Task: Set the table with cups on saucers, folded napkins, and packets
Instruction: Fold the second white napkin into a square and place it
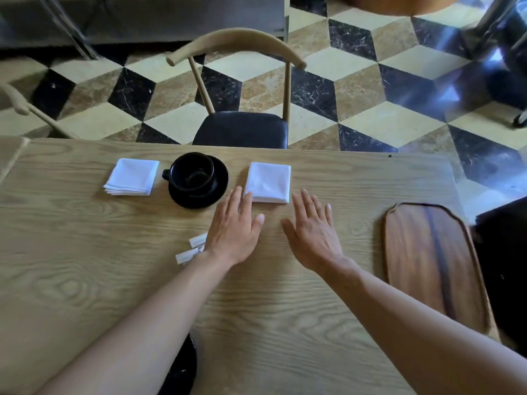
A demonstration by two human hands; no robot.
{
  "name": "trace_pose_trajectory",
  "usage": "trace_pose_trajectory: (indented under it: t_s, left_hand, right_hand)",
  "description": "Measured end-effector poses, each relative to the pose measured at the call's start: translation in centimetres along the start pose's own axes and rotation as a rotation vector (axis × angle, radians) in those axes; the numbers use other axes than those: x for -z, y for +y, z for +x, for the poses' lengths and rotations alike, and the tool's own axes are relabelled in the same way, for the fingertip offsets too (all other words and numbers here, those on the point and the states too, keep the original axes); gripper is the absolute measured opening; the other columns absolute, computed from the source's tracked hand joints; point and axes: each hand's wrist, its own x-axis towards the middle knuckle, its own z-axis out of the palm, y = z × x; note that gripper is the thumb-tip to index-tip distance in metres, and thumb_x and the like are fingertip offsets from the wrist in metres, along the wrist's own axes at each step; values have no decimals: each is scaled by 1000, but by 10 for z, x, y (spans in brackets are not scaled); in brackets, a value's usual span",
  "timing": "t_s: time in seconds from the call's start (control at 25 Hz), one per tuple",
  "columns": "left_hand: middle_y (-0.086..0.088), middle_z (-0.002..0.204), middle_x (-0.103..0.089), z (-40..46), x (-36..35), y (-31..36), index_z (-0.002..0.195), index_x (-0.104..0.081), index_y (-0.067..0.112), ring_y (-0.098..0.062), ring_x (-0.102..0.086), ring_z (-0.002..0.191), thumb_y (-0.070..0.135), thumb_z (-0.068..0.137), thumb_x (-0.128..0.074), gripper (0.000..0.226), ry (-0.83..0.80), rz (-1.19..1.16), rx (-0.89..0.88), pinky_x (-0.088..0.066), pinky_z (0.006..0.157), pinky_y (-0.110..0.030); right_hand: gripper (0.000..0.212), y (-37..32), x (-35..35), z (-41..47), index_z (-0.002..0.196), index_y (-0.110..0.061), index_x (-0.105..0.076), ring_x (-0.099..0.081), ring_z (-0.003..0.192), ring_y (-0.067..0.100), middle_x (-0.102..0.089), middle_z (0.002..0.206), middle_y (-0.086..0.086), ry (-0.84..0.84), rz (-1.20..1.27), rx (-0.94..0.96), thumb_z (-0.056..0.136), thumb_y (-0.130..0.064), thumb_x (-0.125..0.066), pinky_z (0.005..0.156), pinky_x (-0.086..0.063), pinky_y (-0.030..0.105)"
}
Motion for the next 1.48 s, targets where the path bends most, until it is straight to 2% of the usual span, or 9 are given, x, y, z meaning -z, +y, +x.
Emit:
trace_pose_trajectory:
  t_s: [0.28,0.44,0.56,0.64,0.76,0.88,1.04,1.24,1.48]
  left_hand:
    - [-16,164,-24,-46,24,13,156,-26,6,-29,-18,153,41,106,-35,62,3,-170,186,-15,124,-40]
    - [-15,145,-53,-12,19,10,143,-46,6,-32,-45,137,36,105,-39,50,-37,-360,318,-37,107,-39]
    - [-14,114,-63,37,12,2,112,-57,3,-36,-59,112,33,102,-43,35,-7,-444,454,-43,80,-37]
    - [-18,120,-60,65,7,-3,114,-57,-2,-37,-60,110,31,100,-45,38,-39,-413,492,-46,83,-39]
    - [-22,113,-64,88,1,-9,108,-60,-2,-38,-64,101,26,95,-51,33,-78,-453,493,-52,78,-40]
    - [-7,75,-53,92,-1,-16,75,-50,9,-28,-52,69,19,90,-55,19,-104,-454,448,-36,51,-31]
    - [-1,63,-38,94,-1,-20,64,-36,16,-22,-33,54,9,78,-59,28,-131,-594,480,-27,50,-25]
    - [0,64,-43,85,-3,-17,66,-39,16,-26,-41,63,14,83,-55,23,-140,-535,461,-29,56,-29]
    - [-10,117,-64,84,-12,-8,102,-60,10,-30,-62,99,21,86,-56,20,-109,-538,470,-39,70,-30]
  right_hand:
    - [61,-14,18,-32,154,-6,-30,-37,138,36,-35,157,15,-45,117,-13,104,-38,-43,113,-31,43]
    - [53,-23,12,3,148,-5,-41,-46,132,35,-46,145,20,-44,330,-159,104,-34,-48,104,-38,37]
    - [44,-27,5,46,135,-3,-53,-56,121,35,-58,133,19,29,502,-404,103,-33,-48,84,-41,33]
    - [31,-28,-3,65,108,-6,-62,-60,97,35,-66,104,15,116,538,-447,100,-32,-49,69,-38,33]
    - [32,-34,-11,81,74,-8,-49,-46,62,28,-50,65,7,184,573,-510,96,-31,-52,54,-30,34]
    - [36,-38,-11,84,72,1,-58,-52,64,38,-58,64,18,196,604,-560,93,-27,-57,52,-32,34]
    - [43,-34,-7,85,52,-15,-39,-38,51,20,-39,49,-2,135,631,-602,88,-24,-61,52,-28,33]
    - [48,-33,-6,75,49,-17,-33,-29,47,15,-31,46,-6,147,611,-591,88,-17,-61,49,-22,33]
    - [34,-28,-11,76,61,-19,-44,-41,54,12,-45,57,-7,201,670,-626,91,-19,-60,51,-30,30]
